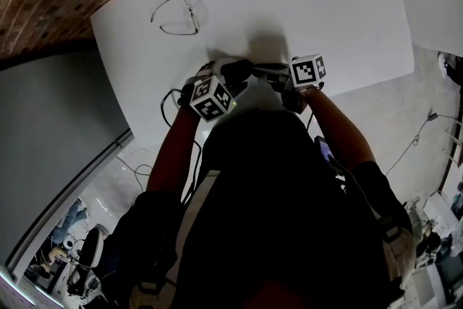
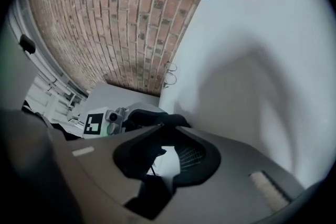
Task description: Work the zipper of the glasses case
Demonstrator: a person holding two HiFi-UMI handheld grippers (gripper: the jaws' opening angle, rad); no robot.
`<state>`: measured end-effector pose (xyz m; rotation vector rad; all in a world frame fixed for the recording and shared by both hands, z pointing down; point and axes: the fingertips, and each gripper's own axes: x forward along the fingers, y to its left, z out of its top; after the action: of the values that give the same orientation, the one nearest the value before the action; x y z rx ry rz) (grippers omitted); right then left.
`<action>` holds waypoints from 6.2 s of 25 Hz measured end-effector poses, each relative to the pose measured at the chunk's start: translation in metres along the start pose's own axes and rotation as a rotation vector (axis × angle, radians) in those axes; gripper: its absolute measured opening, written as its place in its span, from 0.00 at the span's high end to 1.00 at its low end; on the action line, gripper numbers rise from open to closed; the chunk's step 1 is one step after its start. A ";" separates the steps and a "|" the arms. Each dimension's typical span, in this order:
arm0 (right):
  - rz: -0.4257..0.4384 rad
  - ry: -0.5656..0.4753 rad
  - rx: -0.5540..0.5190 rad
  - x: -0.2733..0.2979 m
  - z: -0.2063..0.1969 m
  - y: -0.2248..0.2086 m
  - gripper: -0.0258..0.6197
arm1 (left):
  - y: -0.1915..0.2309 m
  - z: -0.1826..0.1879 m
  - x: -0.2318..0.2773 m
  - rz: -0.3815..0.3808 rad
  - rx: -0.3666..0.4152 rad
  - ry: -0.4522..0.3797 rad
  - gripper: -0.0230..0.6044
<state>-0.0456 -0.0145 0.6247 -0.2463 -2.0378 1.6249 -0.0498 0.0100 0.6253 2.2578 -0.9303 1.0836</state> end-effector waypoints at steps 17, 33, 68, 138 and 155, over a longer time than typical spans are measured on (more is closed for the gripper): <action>-0.081 0.051 -0.156 -0.006 0.001 -0.003 0.77 | -0.003 -0.002 0.001 -0.007 -0.002 -0.003 0.53; -0.048 0.068 -0.126 0.000 0.002 0.002 0.76 | -0.003 -0.002 0.003 -0.005 -0.026 -0.013 0.53; -0.153 0.080 -0.252 -0.004 0.012 -0.004 0.95 | -0.004 -0.002 0.003 0.000 -0.018 -0.030 0.53; -0.102 -0.093 -0.420 -0.014 0.038 0.123 0.95 | 0.023 0.061 -0.047 0.212 0.092 -0.228 0.50; -0.171 -0.021 -0.493 -0.018 0.046 0.100 0.95 | 0.019 0.045 -0.051 0.225 0.083 -0.227 0.53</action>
<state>-0.0706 -0.0350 0.5182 -0.2184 -2.3781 1.0106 -0.0647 -0.0127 0.5596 2.4252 -1.2788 0.9866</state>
